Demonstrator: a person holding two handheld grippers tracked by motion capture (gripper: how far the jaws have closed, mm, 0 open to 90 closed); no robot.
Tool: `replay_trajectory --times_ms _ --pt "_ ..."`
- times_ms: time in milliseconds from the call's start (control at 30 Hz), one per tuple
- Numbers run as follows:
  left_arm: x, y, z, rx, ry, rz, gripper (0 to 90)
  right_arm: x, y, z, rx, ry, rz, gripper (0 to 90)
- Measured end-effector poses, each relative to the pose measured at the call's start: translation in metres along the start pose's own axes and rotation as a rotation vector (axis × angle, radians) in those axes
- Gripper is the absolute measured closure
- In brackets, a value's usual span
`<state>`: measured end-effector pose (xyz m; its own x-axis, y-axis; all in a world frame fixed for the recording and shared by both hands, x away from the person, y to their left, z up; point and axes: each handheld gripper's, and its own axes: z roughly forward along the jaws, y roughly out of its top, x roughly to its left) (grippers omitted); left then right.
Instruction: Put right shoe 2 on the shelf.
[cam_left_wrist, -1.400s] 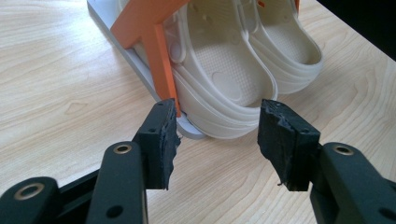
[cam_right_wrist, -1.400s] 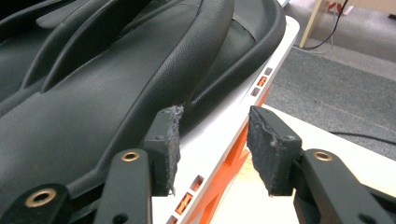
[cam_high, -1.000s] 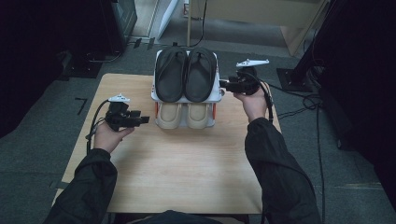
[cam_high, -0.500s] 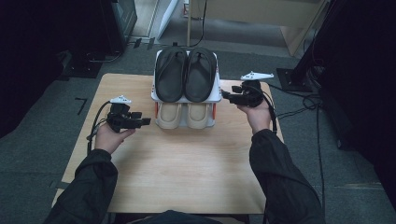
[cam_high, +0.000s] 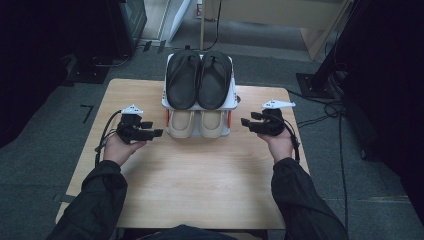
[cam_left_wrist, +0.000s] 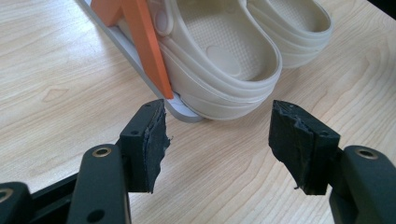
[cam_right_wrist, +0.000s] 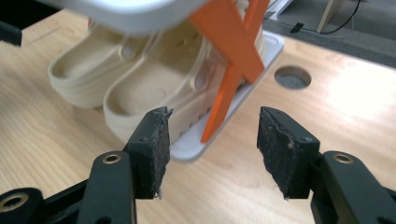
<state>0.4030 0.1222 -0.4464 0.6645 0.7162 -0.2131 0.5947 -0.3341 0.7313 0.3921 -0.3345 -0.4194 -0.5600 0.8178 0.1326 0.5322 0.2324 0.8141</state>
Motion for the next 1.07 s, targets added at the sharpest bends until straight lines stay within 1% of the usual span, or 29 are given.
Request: replay_trajectory --times_ms 33,67,100,133,167,200,267,333,367,400,433,467,500,533,600,667,733,833,933,1000,1033,1067 --pt "0.000 0.000 0.000 -0.002 0.002 0.004 36.6 0.000 -0.004 0.000 0.001 -0.002 0.002 44.5" --pt "-0.001 -0.001 0.000 -0.003 0.001 0.000 36.5 0.000 -0.008 0.000 0.006 -0.002 0.010 44.5" --pt "-0.001 -0.001 0.000 -0.003 0.001 0.000 36.4 0.000 -0.011 0.000 0.010 0.000 0.006 44.5" --pt "-0.001 -0.002 0.000 -0.008 -0.004 -0.005 36.4 0.000 -0.011 0.000 0.010 0.000 0.006 44.5" --pt "-0.002 -0.002 -0.001 -0.008 -0.008 -0.003 36.4 0.000 -0.019 0.000 0.012 0.004 0.015 44.5" --pt "-0.002 -0.002 0.000 -0.003 -0.009 -0.004 36.4 0.000 -0.022 0.000 0.014 0.006 0.020 44.5" --pt "-0.003 -0.002 0.000 0.010 -0.025 -0.002 36.4 0.001 -0.028 0.000 0.009 0.008 0.027 44.5" --pt "-0.004 -0.003 0.002 0.015 -0.029 -0.007 36.4 0.001 -0.035 0.001 0.005 0.009 0.036 44.5" --pt "-0.004 -0.003 0.002 0.015 -0.029 -0.007 36.4 0.001 -0.035 0.001 0.005 0.009 0.036 44.5" --pt "-0.004 -0.003 0.004 0.021 -0.031 -0.006 37.0 0.002 -0.041 0.002 0.013 0.010 0.031 44.6" --pt "-0.004 -0.003 0.004 0.027 -0.030 -0.008 37.0 0.002 -0.041 0.002 0.013 0.010 0.031 44.6" --pt "-0.004 -0.003 0.006 0.028 -0.032 -0.012 37.5 0.004 -0.046 0.003 0.033 0.010 0.026 44.5" --pt "-0.004 -0.003 0.006 0.028 -0.032 -0.012 37.5 0.004 -0.046 0.003 0.033 0.010 0.026 44.5" --pt "-0.004 -0.003 0.008 0.015 -0.035 -0.011 37.3 0.005 -0.051 0.005 0.039 0.012 0.004 44.6" --pt "-0.004 -0.003 0.009 0.012 -0.033 -0.004 37.0 0.005 -0.056 0.008 0.061 0.014 -0.006 44.6" --pt "-0.003 -0.003 0.011 0.005 -0.031 -0.003 36.8 0.006 -0.060 0.012 0.091 0.030 -0.010 44.6" --pt "-0.003 -0.003 0.011 -0.006 -0.029 -0.001 36.5 0.007 -0.063 0.014 0.097 0.038 -0.023 44.6" --pt "-0.002 -0.003 0.013 -0.014 -0.027 0.011 36.1 0.007 -0.063 0.015 0.085 0.042 -0.024 44.5" --pt "-0.001 -0.004 0.016 -0.008 -0.017 0.004 34.6 0.006 -0.061 0.013 0.063 0.040 -0.007 43.6" --pt "-0.002 -0.004 0.018 0.004 -0.002 -0.012 33.2 0.004 -0.061 0.011 0.044 0.043 -0.003 42.2" --pt "-0.003 -0.003 0.019 0.009 0.006 -0.018 32.7 0.003 -0.060 0.010 0.041 0.042 0.000 41.6" --pt "-0.003 -0.003 0.019 0.009 0.006 -0.018 32.8 0.003 -0.060 0.010 0.041 0.042 0.000 41.6"
